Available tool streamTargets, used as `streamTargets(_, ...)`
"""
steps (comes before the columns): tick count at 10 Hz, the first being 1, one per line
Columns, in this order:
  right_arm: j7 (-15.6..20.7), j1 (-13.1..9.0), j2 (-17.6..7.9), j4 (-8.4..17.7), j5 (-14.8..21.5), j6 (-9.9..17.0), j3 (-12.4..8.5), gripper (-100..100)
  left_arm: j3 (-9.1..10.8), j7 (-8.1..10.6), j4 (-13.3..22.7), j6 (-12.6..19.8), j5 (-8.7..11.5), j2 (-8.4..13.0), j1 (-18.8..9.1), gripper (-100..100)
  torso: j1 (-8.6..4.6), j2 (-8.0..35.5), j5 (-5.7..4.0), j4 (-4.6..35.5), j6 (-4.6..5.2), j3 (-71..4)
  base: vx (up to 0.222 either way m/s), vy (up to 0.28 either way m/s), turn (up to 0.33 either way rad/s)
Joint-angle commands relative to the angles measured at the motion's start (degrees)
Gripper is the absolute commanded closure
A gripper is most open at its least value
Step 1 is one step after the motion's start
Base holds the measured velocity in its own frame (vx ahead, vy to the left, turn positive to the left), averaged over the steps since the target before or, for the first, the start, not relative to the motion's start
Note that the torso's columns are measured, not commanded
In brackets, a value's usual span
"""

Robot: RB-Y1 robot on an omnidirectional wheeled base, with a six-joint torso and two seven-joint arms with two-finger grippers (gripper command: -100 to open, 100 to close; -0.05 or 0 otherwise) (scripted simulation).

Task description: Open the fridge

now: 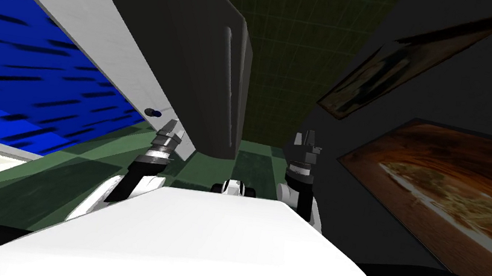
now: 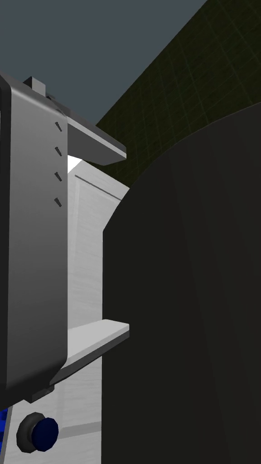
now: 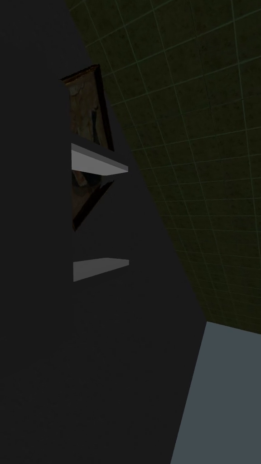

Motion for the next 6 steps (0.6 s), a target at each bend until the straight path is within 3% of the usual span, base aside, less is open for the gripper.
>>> streamTargets(1,0.00,0.00,0.00,0.00,0.00,0.00,0.00,0,2.89,1.80,-1.80,4.51,0.67,4.54,1.48,-100,-0.02,0.01,-0.01,0.01,0.00,0.01,0.092,-0.062,-0.065)
streamTargets(6,0.00,0.00,0.00,0.00,0.00,0.00,0.00,0,8.26,4.98,-4.85,12.64,1.85,13.66,4.27,-100,0.02,-0.01,0.00,0.00,0.00,0.00,0.095,-0.045,-0.056)
